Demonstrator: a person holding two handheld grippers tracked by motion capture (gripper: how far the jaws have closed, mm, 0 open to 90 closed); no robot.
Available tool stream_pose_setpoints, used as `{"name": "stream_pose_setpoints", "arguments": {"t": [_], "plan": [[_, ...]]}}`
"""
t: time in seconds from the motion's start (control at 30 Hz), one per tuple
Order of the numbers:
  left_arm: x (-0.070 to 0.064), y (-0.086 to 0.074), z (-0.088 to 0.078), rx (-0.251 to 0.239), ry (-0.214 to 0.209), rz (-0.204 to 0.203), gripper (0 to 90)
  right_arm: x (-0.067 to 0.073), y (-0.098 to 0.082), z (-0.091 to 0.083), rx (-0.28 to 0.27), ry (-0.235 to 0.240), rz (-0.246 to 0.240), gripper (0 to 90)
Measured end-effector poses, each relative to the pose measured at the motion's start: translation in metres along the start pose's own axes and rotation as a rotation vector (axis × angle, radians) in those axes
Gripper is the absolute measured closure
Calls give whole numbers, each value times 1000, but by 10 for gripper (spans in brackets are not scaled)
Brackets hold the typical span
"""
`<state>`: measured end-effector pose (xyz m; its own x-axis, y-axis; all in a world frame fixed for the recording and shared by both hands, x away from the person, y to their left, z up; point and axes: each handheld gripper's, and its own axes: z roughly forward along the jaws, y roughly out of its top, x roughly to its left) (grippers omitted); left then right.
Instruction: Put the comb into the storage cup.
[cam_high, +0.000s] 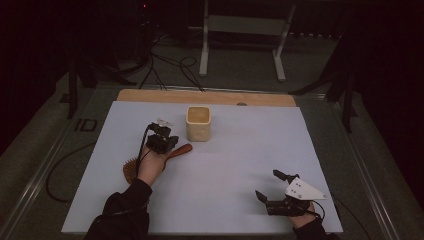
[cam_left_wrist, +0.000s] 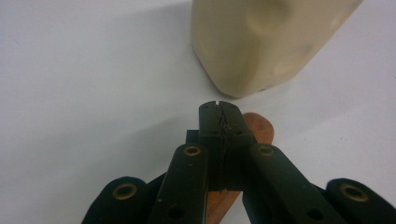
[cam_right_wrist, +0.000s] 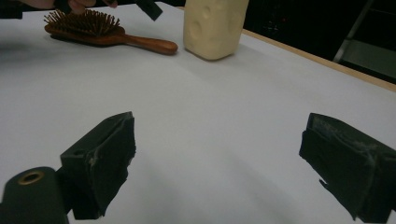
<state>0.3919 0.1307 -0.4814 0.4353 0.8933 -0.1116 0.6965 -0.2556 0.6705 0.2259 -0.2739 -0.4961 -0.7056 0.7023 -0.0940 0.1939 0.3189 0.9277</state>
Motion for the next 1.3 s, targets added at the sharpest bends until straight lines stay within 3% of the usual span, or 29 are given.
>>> {"name": "stream_pose_setpoints", "arguments": {"t": [0.2, 0.37, 0.53, 0.7, 0.87, 1.3], "plan": [[-1, -2, 11, 49, 17, -36, 900, 0, 0, 0, -2, 3, -1, 98], [-4, 0, 18, 86, 59, -18, 900, 0, 0, 0, -1, 4, -3, 98], [-5, -2, 25, 118, 30, -26, 900, 0, 1, 0, -3, 5, -4, 98], [-8, -4, 24, 139, 45, 0, 900, 0, 1, 0, -7, 3, -3, 98], [-12, -9, 24, 158, 33, 15, 900, 0, 1, 0, -8, 3, -3, 98], [-30, -28, 15, 166, -35, 66, 900, 1, 1, 0, -9, 6, 3, 98]]}}
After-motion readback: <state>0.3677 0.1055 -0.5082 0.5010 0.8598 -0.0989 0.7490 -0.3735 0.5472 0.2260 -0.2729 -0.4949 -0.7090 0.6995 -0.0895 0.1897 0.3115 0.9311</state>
